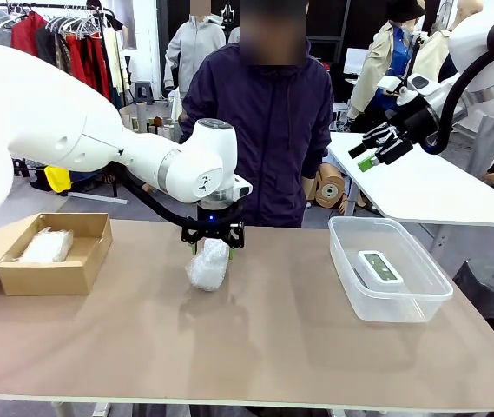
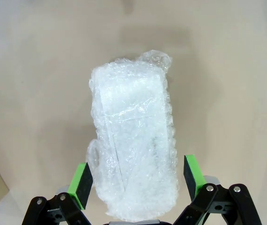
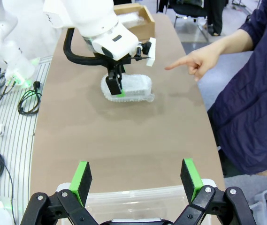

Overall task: Separate and place wrapped and unwrapped clocks.
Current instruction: Pick up the Digital clock indicated by the person.

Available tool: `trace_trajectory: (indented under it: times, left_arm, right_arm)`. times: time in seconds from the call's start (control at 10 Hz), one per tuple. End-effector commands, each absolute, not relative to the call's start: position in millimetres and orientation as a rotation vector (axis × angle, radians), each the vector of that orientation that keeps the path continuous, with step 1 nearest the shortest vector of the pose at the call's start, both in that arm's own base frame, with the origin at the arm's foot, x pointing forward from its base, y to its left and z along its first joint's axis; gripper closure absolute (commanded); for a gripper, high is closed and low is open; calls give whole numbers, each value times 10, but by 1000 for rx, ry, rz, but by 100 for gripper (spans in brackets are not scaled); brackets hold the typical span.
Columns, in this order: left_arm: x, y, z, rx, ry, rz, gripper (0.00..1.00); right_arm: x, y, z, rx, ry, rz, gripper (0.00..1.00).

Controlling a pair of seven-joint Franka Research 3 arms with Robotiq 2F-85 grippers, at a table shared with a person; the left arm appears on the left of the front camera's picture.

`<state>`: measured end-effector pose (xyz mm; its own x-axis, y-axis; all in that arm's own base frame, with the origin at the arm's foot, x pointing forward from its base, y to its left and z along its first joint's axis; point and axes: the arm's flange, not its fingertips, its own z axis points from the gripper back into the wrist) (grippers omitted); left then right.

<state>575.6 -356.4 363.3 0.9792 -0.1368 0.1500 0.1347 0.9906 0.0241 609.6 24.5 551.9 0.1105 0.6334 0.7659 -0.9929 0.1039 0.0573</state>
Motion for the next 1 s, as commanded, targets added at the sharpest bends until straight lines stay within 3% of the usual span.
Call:
trace_trajectory:
  times: [0.0,0.1,0.2,0.6,0.7,0.9]
  left_arm:
    - [5776,-3583,3506,25,-134,-114,0]
    - [5780,-3592,3413,19,-116,-112,0]
    - [5777,-3607,3379,64,-135,-124,10]
    - [5752,-3629,3447,151,-141,-136,88]
    - [5738,-3641,3503,161,-145,-151,100]
    - [5683,-3680,3711,166,-139,-228,100]
  right_arm:
    - [6072,254,5536,677,-668,1345,0]
    - [6072,254,5536,677,-668,1345,0]
    - [6072,254,5536,677,-668,1345,0]
    - [6072,254,5536,677,-668,1345,0]
    - [6072,254,5536,677,-668,1345,0]
    - [6072,254,5536,677,-668,1345,0]
